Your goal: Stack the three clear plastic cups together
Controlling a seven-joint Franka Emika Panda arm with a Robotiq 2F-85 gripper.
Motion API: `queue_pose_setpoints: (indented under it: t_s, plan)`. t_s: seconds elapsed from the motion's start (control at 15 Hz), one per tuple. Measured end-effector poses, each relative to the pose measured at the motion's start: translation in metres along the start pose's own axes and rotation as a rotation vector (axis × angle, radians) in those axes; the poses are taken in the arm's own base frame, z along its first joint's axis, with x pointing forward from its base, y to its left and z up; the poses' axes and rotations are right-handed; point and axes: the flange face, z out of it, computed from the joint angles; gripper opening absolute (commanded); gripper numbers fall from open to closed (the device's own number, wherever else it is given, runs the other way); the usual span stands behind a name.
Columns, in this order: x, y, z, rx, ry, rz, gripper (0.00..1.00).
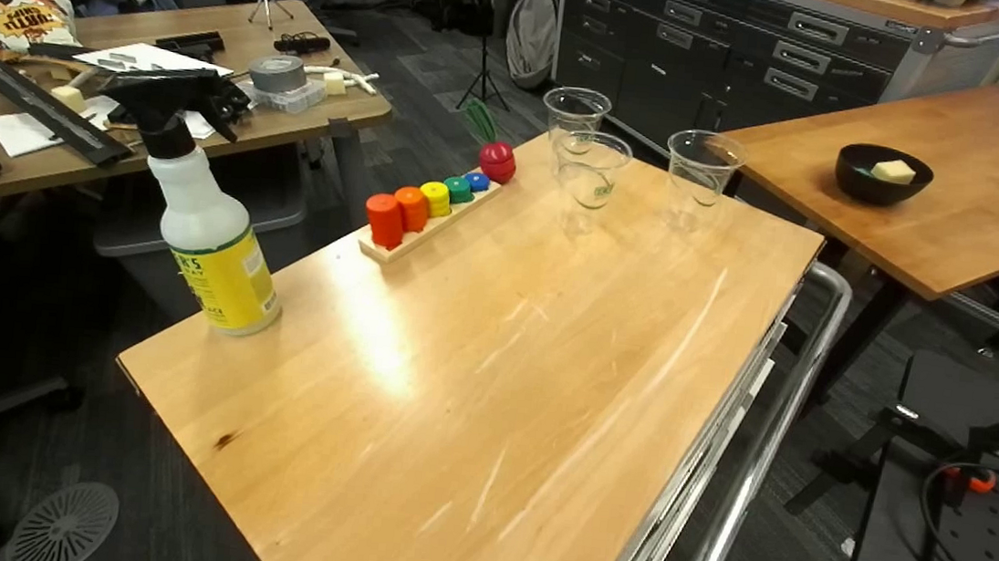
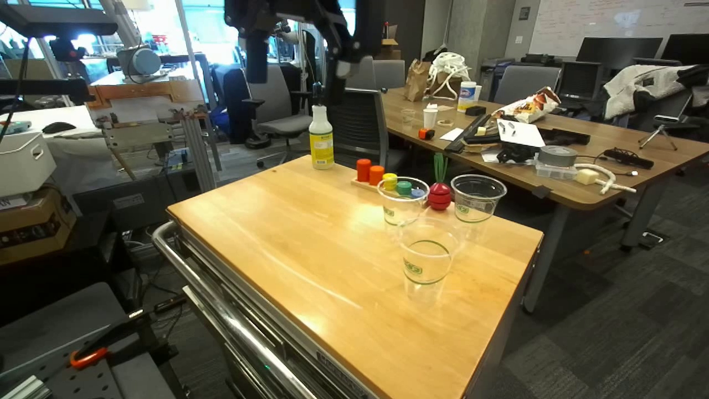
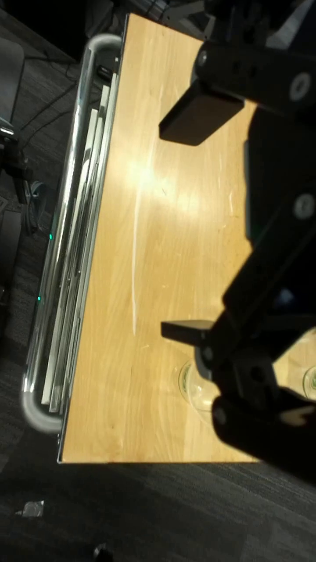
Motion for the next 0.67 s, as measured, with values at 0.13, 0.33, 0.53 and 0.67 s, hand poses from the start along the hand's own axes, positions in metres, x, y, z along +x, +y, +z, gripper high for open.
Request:
queue_pose_setpoints:
  t_s: [0.13, 0.33, 0.53, 0.67]
  plan:
    - [0.013, 0.023, 0.006, -0.014, 0.008, 0.037, 1.00]
    - [0.037, 0.055, 0.026, -0.034, 0.006, 0.081, 1.00]
    - [0.060, 0.079, 0.054, -0.047, -0.018, 0.106, 1.00]
    - [0.073, 0.093, 0.073, -0.051, -0.045, 0.119, 1.00]
